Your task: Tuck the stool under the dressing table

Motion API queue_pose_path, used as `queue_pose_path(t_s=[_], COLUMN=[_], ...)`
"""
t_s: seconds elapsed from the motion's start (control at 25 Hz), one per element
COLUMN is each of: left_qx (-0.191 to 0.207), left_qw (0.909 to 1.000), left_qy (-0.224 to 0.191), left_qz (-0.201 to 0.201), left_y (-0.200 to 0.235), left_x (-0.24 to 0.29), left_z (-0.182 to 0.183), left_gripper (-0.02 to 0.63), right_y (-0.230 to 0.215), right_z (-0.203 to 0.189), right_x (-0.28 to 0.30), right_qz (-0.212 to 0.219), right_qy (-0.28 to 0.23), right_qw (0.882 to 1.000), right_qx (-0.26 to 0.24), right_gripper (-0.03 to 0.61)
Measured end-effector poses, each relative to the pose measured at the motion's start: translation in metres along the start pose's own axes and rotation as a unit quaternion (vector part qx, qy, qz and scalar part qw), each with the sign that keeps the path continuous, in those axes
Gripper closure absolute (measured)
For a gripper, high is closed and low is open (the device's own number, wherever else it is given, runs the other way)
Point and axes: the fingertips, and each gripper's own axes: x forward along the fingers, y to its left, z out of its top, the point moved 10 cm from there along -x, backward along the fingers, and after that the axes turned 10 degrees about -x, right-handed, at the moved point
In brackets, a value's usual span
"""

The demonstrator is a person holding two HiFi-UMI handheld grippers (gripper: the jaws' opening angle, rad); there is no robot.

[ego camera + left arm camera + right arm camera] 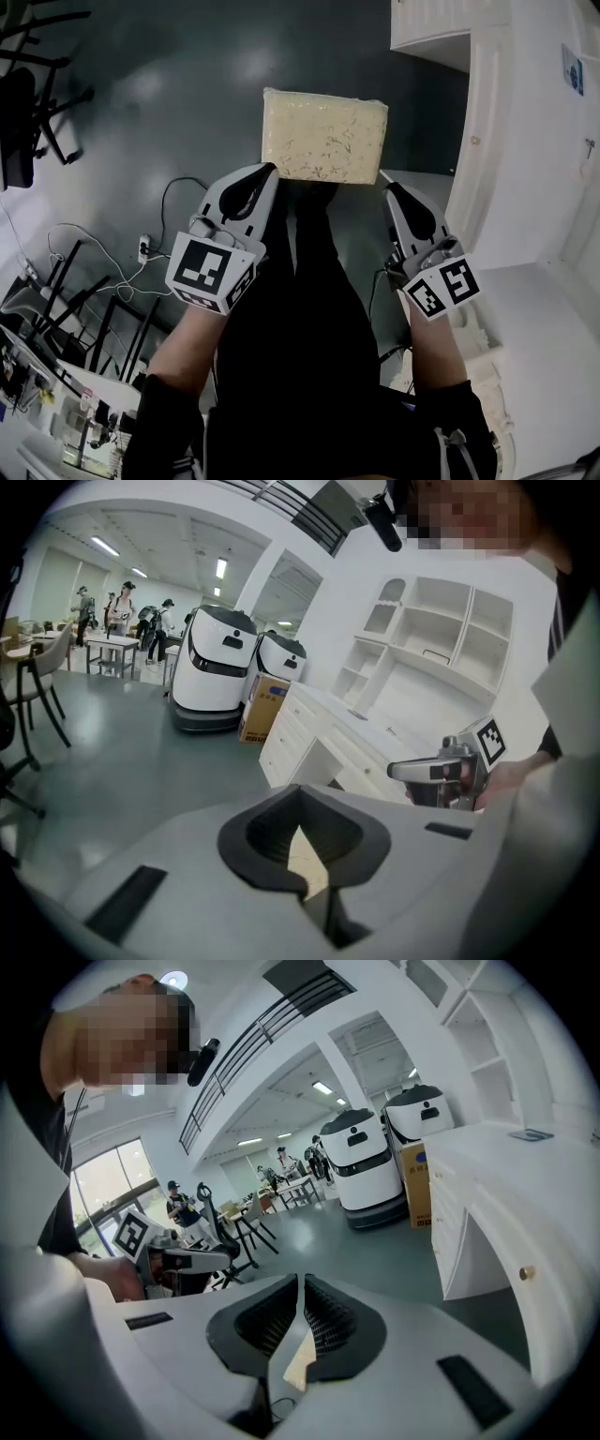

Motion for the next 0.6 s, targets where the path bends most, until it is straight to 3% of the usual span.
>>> queue_pose_path(t_s=[0.44,0.6], left_qx=[-0.032,-0.055], left_qw=[0.9981,0.9955], left_qy=[0.042,0.060], left_qz=[0.034,0.048], left_y=[0.087,0.106], left_x=[0.081,0.097], left_z=[-0.100,-0.133], left_gripper=[0.607,0.607], right_y=[-0.053,-0.064], right_z=[-0.144,-0.179], right_x=[0.065,0.077], right_qz=[-0.019,-0.019], right_qy=[0.049,0.062], right_qw=[0.998,0.997], right_qx=[0.028,0.043], right_gripper=[0.557,0.557])
